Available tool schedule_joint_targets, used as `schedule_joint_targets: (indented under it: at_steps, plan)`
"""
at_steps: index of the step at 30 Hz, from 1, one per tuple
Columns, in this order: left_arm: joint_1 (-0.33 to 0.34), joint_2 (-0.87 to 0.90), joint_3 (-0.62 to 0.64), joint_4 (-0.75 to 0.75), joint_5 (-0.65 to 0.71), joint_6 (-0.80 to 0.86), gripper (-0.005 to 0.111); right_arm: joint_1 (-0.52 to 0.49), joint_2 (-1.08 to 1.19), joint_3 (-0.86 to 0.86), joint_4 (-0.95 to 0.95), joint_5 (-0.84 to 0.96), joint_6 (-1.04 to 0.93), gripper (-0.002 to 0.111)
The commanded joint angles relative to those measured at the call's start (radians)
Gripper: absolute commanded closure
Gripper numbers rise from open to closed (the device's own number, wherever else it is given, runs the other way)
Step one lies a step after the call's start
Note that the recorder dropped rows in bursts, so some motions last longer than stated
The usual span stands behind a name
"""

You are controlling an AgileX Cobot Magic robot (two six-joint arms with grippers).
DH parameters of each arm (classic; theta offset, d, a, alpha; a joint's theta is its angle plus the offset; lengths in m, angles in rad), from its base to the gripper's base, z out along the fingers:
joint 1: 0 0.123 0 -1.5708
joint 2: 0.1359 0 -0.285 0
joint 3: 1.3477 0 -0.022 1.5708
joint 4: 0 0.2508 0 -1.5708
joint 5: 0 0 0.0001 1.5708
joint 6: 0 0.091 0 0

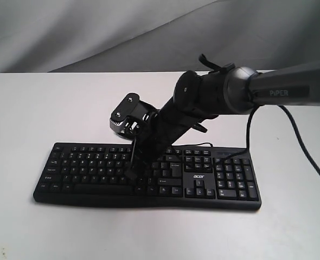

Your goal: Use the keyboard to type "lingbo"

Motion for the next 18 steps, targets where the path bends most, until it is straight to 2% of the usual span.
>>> schedule_joint_targets:
  at_steps: [1, 10, 18]
  plan:
    - [-0.001, 0.004, 0.005, -0.004, -0.006, -0.002, 0.106, -0.005, 0.002, 0.008, 0.006, -0.007, -0.008, 0.108]
    - [-0.001, 0.004, 0.005, -0.004, -0.006, -0.002, 0.106, -0.012, 0.029, 0.008, 0.022, -0.001, -0.011, 0.108]
    - [-0.001, 0.004, 0.005, -0.004, -0.006, -0.002, 0.106, -0.011, -0.079, 0.008, 0.001, 0.068, -0.012, 0.108]
